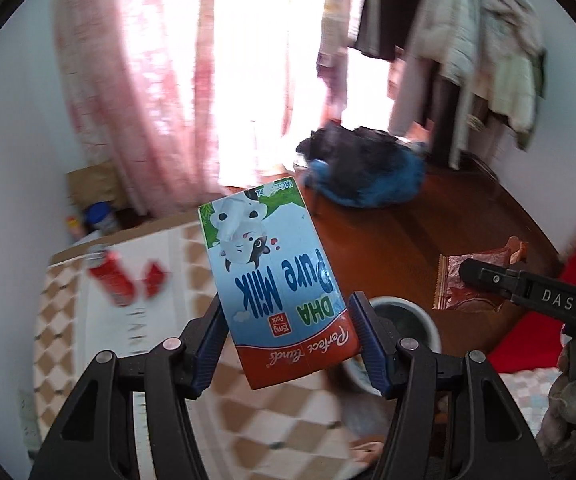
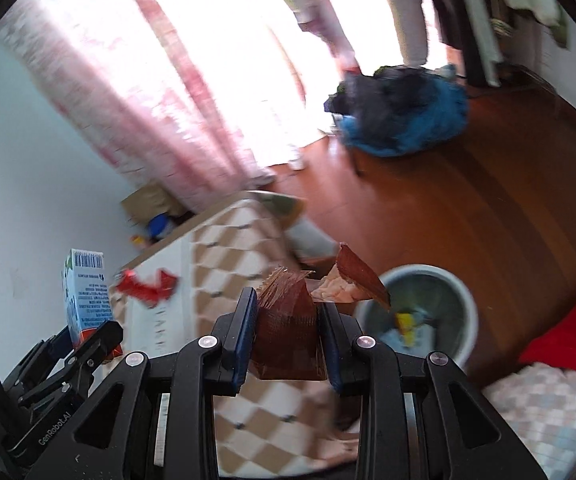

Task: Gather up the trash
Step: 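Carry the chip bag and milk carton to the bin and release both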

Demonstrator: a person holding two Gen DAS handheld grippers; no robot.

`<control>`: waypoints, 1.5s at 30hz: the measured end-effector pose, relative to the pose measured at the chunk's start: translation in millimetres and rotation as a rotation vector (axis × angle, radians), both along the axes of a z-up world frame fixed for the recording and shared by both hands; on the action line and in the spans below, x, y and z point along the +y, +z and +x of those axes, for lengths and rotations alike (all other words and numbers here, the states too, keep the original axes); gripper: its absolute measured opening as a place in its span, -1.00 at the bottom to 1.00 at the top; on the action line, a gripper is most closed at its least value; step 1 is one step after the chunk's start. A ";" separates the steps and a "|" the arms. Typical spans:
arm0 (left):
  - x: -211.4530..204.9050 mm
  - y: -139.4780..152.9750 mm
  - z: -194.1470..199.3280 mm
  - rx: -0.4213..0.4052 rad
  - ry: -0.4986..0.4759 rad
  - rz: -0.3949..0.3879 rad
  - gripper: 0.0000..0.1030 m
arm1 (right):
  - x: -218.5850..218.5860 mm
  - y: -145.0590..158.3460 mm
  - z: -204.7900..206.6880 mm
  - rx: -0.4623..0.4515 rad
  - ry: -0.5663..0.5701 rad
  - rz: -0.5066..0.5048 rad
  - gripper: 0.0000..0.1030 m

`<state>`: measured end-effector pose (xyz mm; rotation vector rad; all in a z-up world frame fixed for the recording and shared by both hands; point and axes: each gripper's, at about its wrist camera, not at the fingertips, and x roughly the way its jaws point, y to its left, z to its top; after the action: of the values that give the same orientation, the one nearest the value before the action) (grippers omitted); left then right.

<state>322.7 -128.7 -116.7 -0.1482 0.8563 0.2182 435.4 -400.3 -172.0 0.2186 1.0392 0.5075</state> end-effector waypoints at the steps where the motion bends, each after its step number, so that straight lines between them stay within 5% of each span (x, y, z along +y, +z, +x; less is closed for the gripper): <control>1: -11.5 -5.4 7.5 0.008 -0.019 -0.004 0.10 | -17.8 -7.9 4.7 0.010 -0.026 -0.011 -0.38; 11: -107.2 -91.1 97.7 0.186 -0.183 -0.061 0.10 | -119.9 -121.1 54.3 0.175 -0.184 -0.078 -0.38; 21: -124.0 -204.9 183.8 0.431 -0.262 -0.179 0.11 | -137.4 -240.5 106.6 0.338 -0.210 -0.119 -0.38; 28: -122.4 -247.0 196.0 0.501 -0.240 -0.204 0.12 | -127.6 -287.1 131.1 0.399 -0.195 -0.148 -0.35; 29: -122.3 -249.3 196.2 0.504 -0.235 -0.204 0.14 | -125.4 -293.4 133.6 0.409 -0.186 -0.155 -0.30; 31: -123.7 -251.7 195.2 0.510 -0.219 -0.201 0.21 | -123.3 -302.9 137.3 0.427 -0.177 -0.161 0.17; 33: -120.9 -255.0 196.3 0.513 -0.198 -0.186 0.65 | -121.7 -308.4 138.8 0.437 -0.172 -0.156 0.32; 36: -118.4 -253.5 194.0 0.513 -0.178 -0.167 0.77 | -118.3 -310.7 136.9 0.431 -0.159 -0.210 0.90; 45: -109.9 -233.8 174.5 0.486 -0.124 -0.094 1.00 | -113.9 -287.1 113.0 0.369 -0.146 -0.368 1.00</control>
<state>497.2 -238.6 -350.5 -0.1306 1.3565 0.0970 548.5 -514.2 -459.2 0.0594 1.4433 0.1370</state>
